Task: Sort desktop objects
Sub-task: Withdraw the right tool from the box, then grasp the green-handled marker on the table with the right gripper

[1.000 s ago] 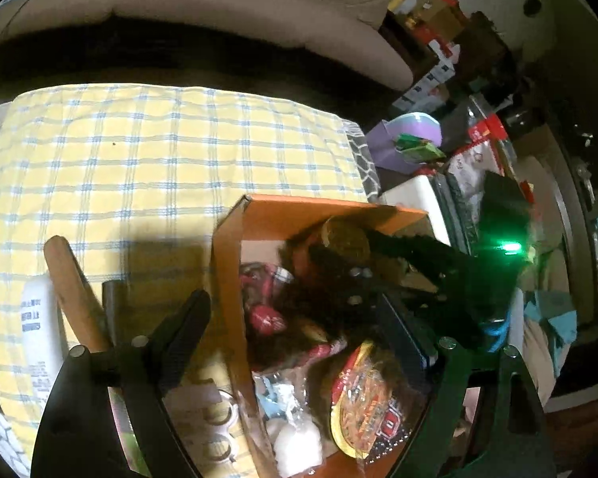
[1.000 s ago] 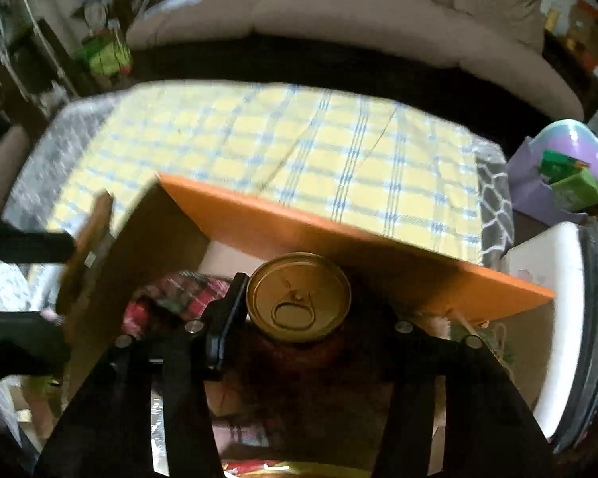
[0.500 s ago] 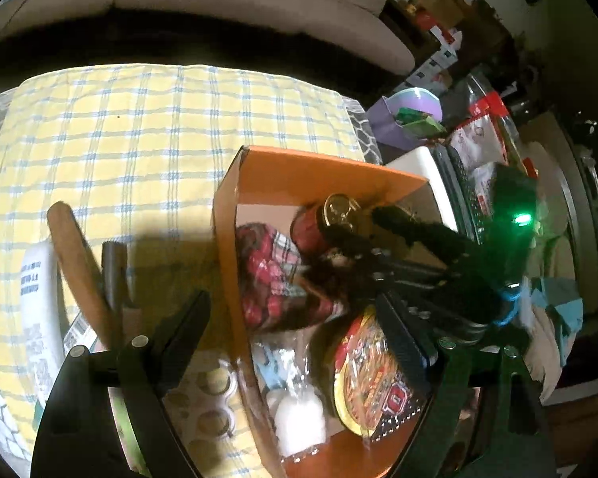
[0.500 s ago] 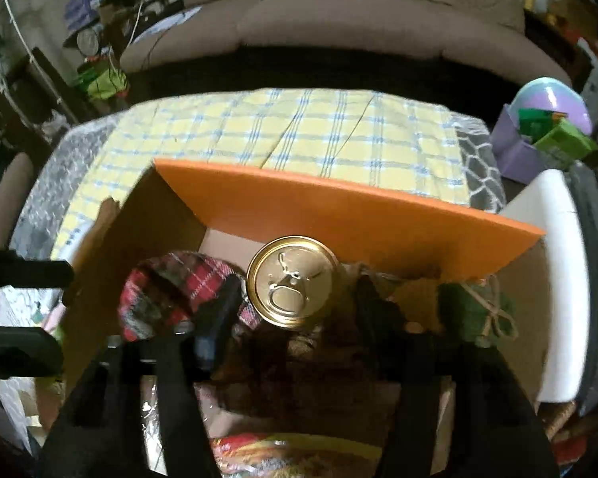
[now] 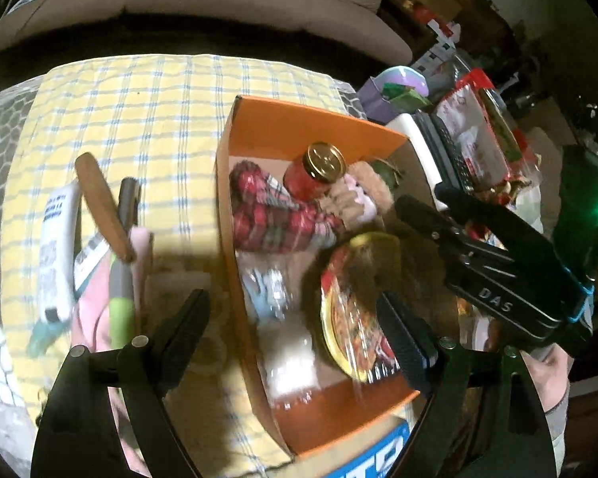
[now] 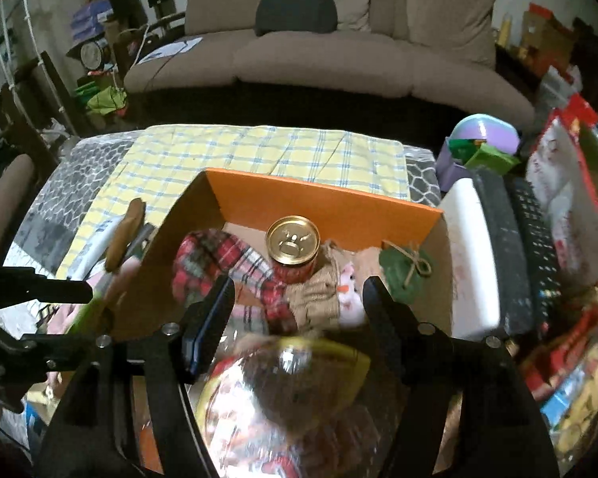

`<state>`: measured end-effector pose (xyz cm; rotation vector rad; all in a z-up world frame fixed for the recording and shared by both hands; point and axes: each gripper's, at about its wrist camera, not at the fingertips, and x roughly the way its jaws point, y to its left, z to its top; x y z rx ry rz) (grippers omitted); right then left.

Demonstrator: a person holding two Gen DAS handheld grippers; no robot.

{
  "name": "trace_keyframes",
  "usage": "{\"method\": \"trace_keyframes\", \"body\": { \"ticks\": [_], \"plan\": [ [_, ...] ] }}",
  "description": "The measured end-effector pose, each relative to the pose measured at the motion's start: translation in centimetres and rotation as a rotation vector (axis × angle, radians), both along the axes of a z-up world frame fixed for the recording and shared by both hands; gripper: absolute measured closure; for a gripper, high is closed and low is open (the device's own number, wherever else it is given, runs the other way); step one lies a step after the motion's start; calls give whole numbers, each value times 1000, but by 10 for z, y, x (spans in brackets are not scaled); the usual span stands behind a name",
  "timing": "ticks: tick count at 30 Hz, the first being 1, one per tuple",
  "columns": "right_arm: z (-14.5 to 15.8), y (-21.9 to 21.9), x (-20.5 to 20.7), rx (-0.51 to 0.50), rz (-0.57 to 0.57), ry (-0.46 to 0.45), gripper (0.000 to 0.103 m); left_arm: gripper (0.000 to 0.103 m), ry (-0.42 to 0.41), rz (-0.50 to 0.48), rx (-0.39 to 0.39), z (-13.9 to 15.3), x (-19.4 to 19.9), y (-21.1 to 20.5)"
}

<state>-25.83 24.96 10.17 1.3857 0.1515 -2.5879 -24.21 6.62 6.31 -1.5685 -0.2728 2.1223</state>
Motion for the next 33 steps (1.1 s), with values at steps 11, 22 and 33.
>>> {"method": "trace_keyframes", "body": {
  "ticks": [11, 22, 33],
  "plan": [
    [37, -37, 77, -82, 185, 18, 36, 14, 84, 112, 27, 35, 64, -88],
    [14, -139, 89, -227, 326, -112, 36, 13, 102, 351, 109, -14, 129, -189],
    [-50, -196, 42, -318, 188, -223, 28, 0, 221, 402, -77, -36, 142, -201]
  ]
}}
